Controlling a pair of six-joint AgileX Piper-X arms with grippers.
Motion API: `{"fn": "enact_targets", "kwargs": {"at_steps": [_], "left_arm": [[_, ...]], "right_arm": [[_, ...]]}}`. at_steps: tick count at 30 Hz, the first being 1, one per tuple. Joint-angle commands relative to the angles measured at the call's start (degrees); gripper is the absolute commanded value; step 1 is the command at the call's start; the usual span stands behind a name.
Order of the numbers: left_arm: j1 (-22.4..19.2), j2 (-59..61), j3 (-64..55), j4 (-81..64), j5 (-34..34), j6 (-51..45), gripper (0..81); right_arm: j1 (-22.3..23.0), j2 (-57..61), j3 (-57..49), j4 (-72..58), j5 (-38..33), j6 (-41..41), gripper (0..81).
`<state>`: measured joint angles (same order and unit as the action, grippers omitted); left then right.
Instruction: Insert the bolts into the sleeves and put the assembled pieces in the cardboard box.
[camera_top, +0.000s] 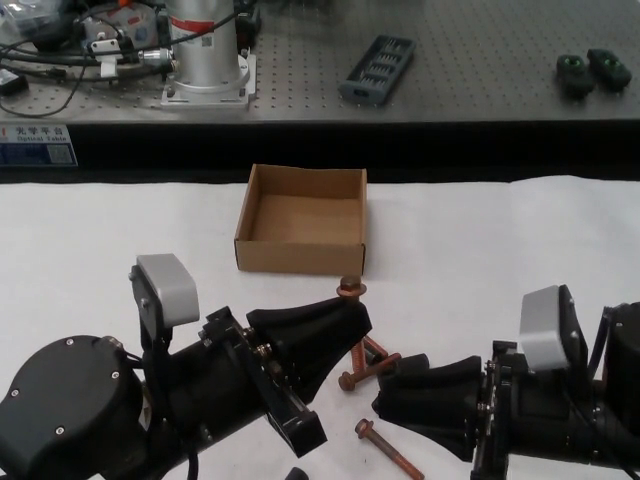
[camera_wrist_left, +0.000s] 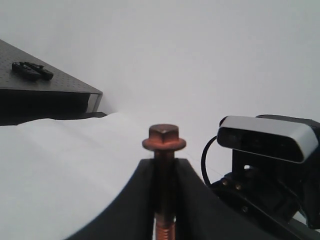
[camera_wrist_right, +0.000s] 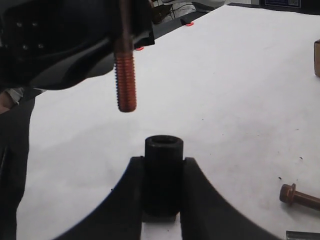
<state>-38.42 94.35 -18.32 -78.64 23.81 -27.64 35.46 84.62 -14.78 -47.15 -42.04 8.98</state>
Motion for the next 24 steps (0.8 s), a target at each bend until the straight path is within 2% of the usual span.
{"fn": "enact_targets", "kwargs": {"at_steps": [1, 8, 16, 24], "left_arm": [[-0.24, -0.17, -0.64, -1.23, 0.35, -0.83, 5.8], [-0.24, -0.17, -0.64, -1.23, 0.49, -0.97, 5.8], [-0.24, -0.17, -0.64, -1.23, 3.94, -2.43, 5.8], [-0.24, -0.17, -0.64, -5.29, 3.93, -5.25, 5.8]], "right_arm": [[0.04, 0.13, -0.32, -1.16, -1.93, 0.44, 1.6], [0.04, 0.13, -0.32, -1.16, -6.45, 1.74, 1.6], [0.04, 0.13, -0.32, -3.82, -9.19, 3.3, 1.6], [0.04, 0.13, -0.32, -4.64, -10.42, 4.26, 1.6]]}}
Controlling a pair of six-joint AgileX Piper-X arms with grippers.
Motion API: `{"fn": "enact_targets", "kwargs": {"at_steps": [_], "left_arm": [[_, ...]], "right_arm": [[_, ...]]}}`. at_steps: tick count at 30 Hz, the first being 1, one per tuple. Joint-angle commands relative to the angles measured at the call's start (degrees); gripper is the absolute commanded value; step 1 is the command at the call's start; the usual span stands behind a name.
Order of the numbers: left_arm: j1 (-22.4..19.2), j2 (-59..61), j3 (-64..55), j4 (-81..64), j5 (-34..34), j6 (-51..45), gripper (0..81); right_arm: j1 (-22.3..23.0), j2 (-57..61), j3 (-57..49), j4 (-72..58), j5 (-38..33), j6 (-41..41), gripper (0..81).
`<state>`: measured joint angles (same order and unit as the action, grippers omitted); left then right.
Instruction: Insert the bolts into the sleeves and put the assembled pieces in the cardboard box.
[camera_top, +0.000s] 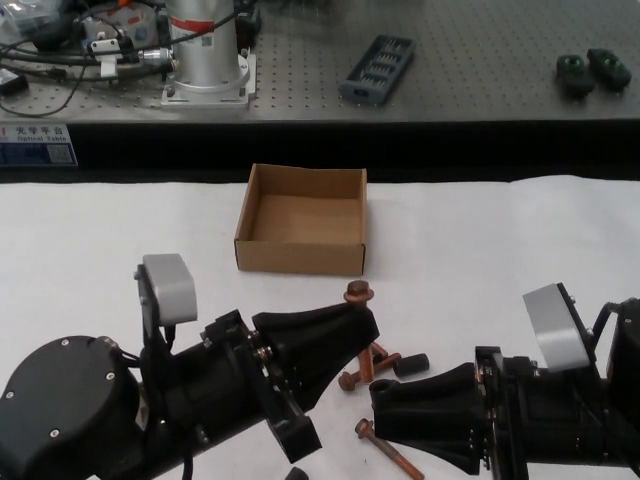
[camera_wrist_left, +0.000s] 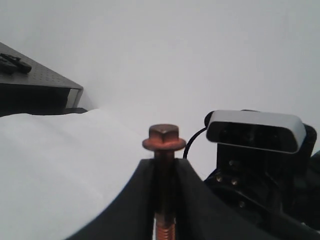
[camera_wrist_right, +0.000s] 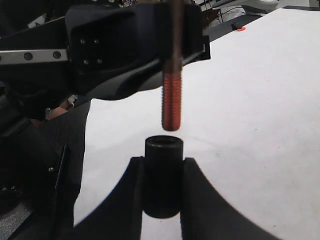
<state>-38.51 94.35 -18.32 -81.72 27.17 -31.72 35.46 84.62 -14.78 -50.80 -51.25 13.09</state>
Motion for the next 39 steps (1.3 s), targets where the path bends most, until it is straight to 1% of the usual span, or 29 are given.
{"fn": "enact_targets", "kwargs": {"at_steps": [1, 13, 17, 23, 26, 31, 39], "left_arm": [[-0.15, -0.17, -0.64, -2.68, 0.57, -1.57, 5.8], [-0.15, -0.17, -0.64, -2.81, 0.57, -4.17, 5.8], [-0.15, -0.17, -0.64, -2.81, 0.57, -4.17, 5.8], [-0.15, -0.17, -0.64, -1.82, 2.8, -4.36, 5.8], [-0.15, -0.17, -0.64, -1.42, 3.64, -4.36, 5.8], [-0.15, -0.17, -0.64, -1.42, 3.88, -4.63, 5.8], [-0.15, -0.17, -0.32, -1.42, 4.66, -5.63, 5.8]], "right_arm": [[0.04, 0.13, -0.32, -0.99, -1.2, 0.16, 1.6], [0.04, 0.13, -0.32, -0.99, -1.2, 0.16, 1.6], [0.04, 0.13, -0.32, -0.99, -2.3, 0.16, 1.6], [0.04, 0.13, -0.32, -0.99, -3.77, 0.16, 1.6], [0.77, 0.13, -0.32, -1.1, -3.76, 0.16, 1.6], [3.26, 0.13, -0.32, -1.27, -3.76, 0.16, 1.6], [3.01, 0.13, -0.32, -1.46, -1.52, -0.29, 1.6]]}}
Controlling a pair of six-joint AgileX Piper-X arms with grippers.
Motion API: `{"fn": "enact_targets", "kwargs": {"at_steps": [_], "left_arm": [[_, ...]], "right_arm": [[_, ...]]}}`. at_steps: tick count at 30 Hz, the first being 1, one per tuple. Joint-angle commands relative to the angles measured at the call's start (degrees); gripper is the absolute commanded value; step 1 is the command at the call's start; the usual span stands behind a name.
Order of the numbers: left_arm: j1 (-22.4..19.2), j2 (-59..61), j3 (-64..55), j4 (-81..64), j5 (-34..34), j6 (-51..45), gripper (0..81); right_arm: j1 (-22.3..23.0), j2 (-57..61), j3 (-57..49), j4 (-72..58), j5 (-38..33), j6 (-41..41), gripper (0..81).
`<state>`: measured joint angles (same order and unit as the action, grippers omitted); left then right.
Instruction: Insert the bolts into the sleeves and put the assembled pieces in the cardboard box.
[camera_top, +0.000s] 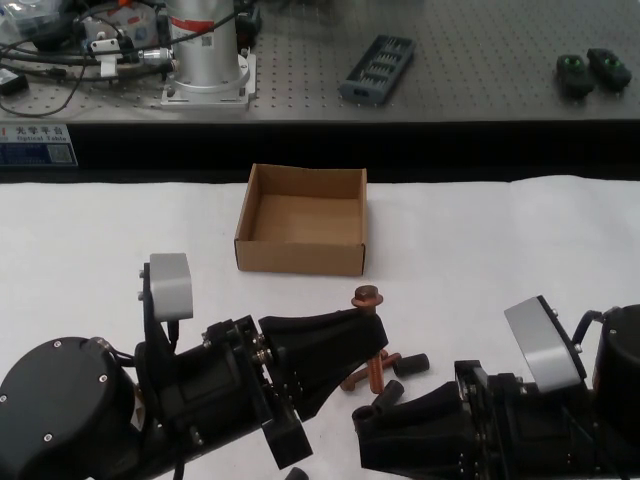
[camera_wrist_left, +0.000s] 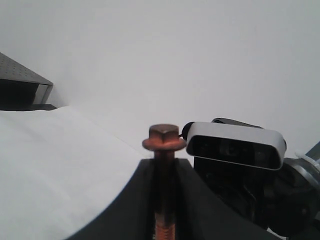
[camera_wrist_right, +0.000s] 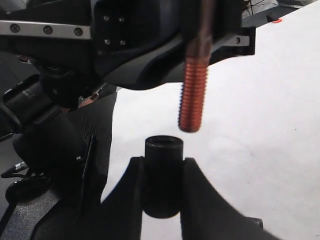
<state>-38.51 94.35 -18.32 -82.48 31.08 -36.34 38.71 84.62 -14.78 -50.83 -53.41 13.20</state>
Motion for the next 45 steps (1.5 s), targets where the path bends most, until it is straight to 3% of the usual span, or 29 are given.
{"fn": "enact_targets", "kwargs": {"at_steps": [1, 23, 45], "left_arm": [[-0.15, -0.17, -0.36, -0.66, 0.75, -1.11, 5.8], [-0.15, -0.17, -0.36, 3.74, -3.74, -1.35, 5.8], [-0.15, -0.17, -0.36, 1.82, 1.39, -2.73, 5.8]], "right_arm": [[-0.24, 0.13, -0.32, -1.41, 1.12, -0.4, 1.6], [-0.7, 0.13, -0.32, -1.41, 4.91, -1.67, 1.6], [-0.7, 0.13, -0.32, -1.41, 5.29, -2.14, 1.6]]}}
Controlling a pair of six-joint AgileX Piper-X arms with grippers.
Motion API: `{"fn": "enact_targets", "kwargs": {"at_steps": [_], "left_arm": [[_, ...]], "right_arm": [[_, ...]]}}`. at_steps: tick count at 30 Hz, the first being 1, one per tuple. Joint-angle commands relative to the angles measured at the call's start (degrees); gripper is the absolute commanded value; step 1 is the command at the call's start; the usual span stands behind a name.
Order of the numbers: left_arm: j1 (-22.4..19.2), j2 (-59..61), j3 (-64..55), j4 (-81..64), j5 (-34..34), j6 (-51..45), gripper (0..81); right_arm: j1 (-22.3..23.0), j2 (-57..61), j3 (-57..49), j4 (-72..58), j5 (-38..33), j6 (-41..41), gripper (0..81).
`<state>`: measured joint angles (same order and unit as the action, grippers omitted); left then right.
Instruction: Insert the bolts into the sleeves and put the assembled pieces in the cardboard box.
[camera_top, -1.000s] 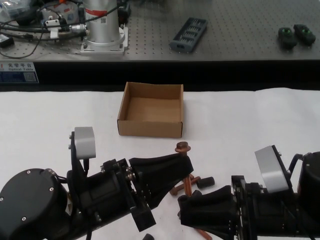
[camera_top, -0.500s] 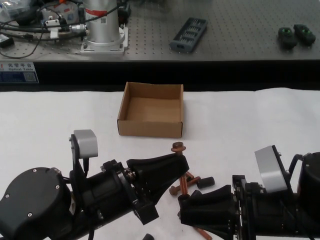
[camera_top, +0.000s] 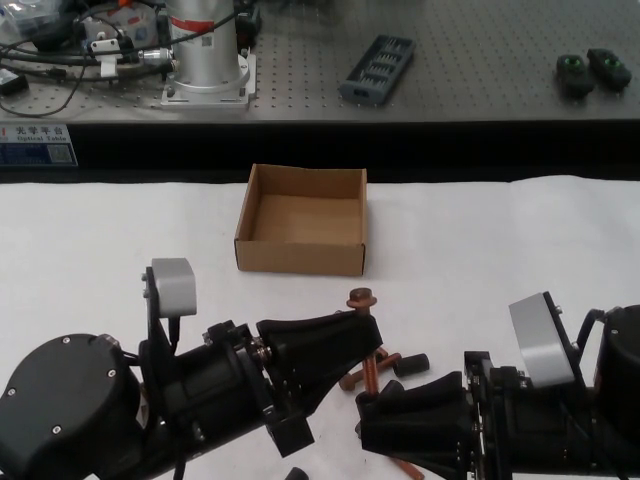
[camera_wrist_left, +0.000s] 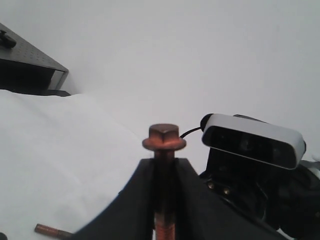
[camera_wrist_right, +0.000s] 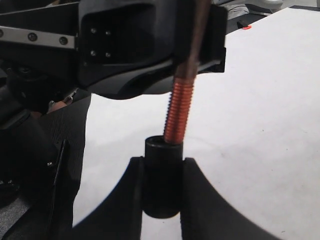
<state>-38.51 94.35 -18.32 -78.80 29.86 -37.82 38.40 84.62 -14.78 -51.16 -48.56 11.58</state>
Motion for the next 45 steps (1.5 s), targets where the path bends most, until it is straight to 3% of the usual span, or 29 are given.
{"fn": "enact_targets", "kwargs": {"at_steps": [1, 13, 27, 36, 45], "left_arm": [[-0.15, -0.17, -0.36, -1.83, 2.67, -1.23, 5.8], [-0.15, -0.17, -0.36, -0.55, 1.93, -1.05, 5.8], [-0.15, -0.17, -0.36, -0.55, -6.29, -0.86, 5.8], [-0.15, -0.17, -0.36, -1.0, -6.0, -2.29, 5.8], [-0.15, -0.17, -0.36, -1.0, -0.87, -2.17, 5.8]], "right_arm": [[-0.39, 0.13, -0.32, -1.09, 0.44, -0.52, 1.6], [-3.57, 0.13, -0.32, -1.09, -0.08, 0.45, 1.6], [-3.57, 0.13, -0.32, -0.64, -2.64, 1.28, 1.6], [-3.57, 0.13, -0.32, -0.64, -2.64, 1.28, 1.6], [-3.57, 0.13, -0.32, -0.64, -2.64, 1.28, 1.6]]}}
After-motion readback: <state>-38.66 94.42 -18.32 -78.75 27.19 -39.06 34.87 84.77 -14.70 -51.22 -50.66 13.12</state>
